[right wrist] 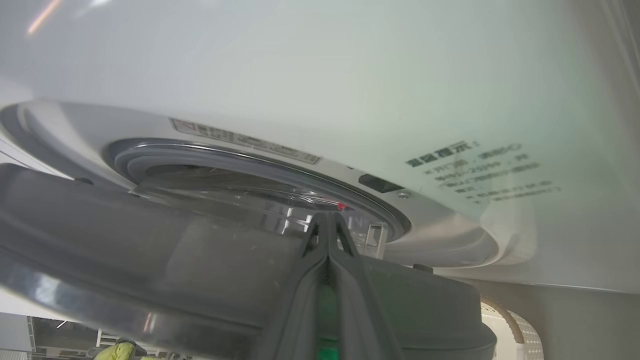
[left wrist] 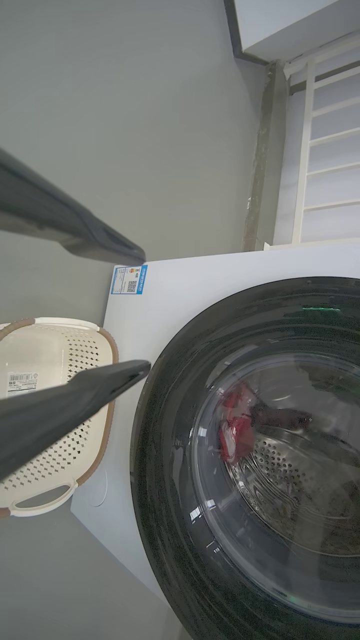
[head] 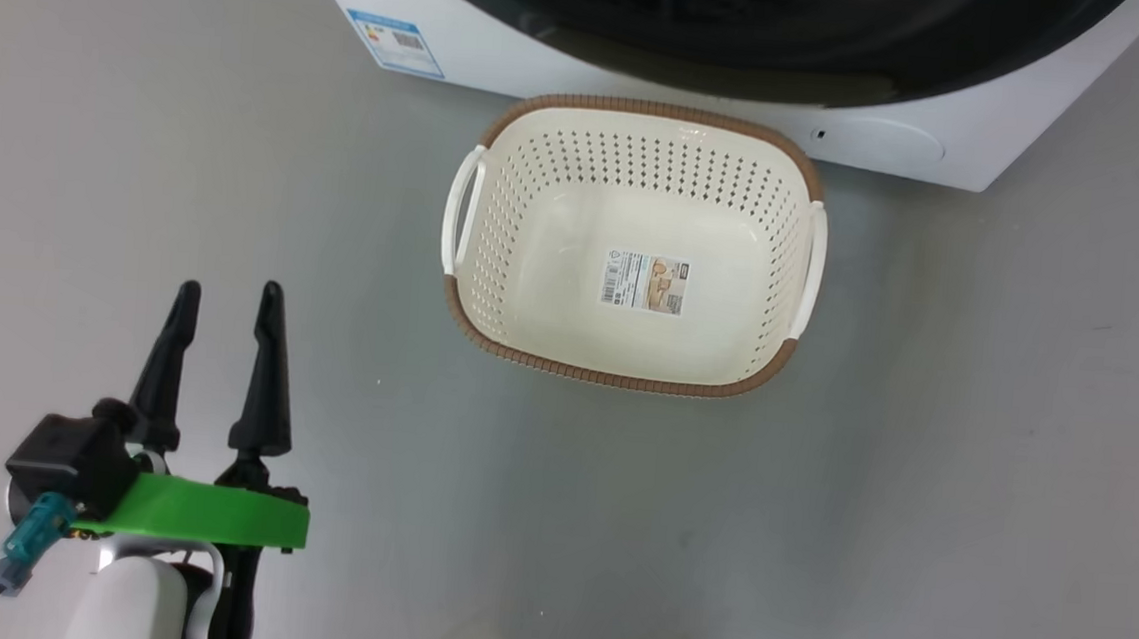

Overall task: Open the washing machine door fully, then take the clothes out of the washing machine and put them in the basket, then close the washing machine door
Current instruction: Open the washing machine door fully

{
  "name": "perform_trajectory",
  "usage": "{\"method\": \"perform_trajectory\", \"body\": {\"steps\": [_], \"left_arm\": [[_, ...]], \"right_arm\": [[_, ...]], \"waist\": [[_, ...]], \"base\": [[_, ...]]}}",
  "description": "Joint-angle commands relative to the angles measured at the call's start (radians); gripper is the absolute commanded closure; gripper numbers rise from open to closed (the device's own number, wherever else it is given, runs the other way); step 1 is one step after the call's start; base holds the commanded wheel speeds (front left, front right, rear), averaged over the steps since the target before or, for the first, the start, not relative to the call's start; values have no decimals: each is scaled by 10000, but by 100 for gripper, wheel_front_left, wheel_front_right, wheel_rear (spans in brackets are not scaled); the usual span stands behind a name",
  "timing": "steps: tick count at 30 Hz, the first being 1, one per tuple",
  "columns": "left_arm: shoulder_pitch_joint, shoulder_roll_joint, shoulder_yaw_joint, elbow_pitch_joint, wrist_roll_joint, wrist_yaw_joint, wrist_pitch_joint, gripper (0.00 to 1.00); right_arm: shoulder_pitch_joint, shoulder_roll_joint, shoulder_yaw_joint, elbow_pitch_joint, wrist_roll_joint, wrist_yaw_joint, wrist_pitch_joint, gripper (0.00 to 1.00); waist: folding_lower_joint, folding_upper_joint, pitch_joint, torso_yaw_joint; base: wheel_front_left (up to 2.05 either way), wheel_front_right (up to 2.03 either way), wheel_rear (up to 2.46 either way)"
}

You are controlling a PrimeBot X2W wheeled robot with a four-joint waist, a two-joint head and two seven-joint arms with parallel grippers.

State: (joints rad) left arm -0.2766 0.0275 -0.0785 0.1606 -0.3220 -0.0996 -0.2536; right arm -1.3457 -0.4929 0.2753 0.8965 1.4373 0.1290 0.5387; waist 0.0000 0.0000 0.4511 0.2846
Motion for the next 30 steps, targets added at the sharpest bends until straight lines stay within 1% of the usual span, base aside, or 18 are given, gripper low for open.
{"method": "perform_trajectory", "body": {"steps": [1,13,30], "left_arm": [[-63,227,386,-168,-16,101,-82,0],[103,227,538,-75,93,54,-82,0],[826,227,969,85,382,-10,-82,0]], "right_arm": [[264,375,160,-290,77,17,257,100],[1198,572,357,-712,282,17,505,100],[3459,1055,329,-1678,1191,17,933,100]], "waist": [[0,0,-107,-65],[0,0,-587,-307],[0,0,-2049,-439]], "base": [[0,0,0],[0,0,0],[0,0,0]]}}
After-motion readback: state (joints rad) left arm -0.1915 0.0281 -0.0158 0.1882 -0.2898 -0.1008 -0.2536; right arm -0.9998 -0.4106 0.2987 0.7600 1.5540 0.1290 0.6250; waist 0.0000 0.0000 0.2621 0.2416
